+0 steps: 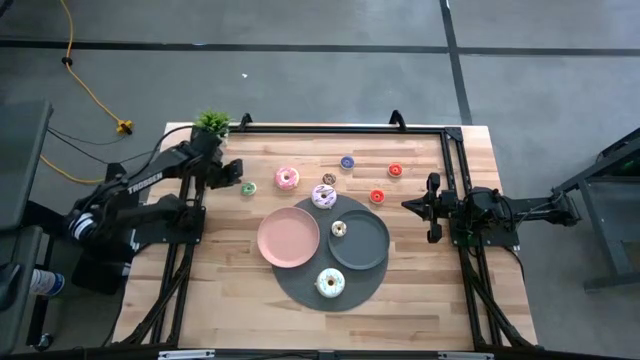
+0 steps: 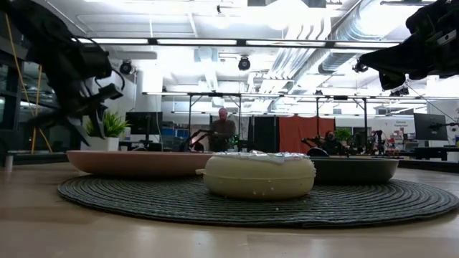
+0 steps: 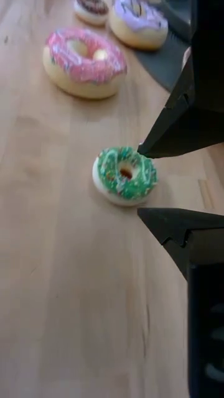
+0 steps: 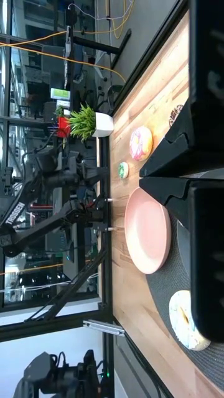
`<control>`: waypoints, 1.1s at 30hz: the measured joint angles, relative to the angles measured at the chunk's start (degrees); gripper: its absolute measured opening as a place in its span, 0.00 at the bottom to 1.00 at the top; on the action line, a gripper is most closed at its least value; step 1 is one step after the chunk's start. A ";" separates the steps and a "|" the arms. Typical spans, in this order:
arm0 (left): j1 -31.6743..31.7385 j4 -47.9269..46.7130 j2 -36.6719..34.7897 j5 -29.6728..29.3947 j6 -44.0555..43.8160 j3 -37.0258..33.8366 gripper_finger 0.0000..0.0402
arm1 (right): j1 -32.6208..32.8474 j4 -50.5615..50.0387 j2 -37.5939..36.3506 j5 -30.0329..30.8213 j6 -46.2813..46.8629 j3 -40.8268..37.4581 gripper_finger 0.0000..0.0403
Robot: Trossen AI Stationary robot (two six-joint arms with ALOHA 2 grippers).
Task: Pick & Place donuts
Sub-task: Put the small green donut on the black plate
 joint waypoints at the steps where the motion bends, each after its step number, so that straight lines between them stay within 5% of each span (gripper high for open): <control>1: 0.17 0.42 0.93 0.01 0.35 0.00 0.33 | 0.00 0.00 0.01 -0.01 0.00 0.01 0.00; 13: 0.06 5.28 12.78 2.80 1.82 0.01 0.33 | 0.01 0.00 0.02 0.00 0.00 0.01 0.00; 33: 0.06 9.90 14.13 2.52 2.07 0.02 0.33 | 0.00 0.00 0.02 -0.01 0.00 0.01 0.00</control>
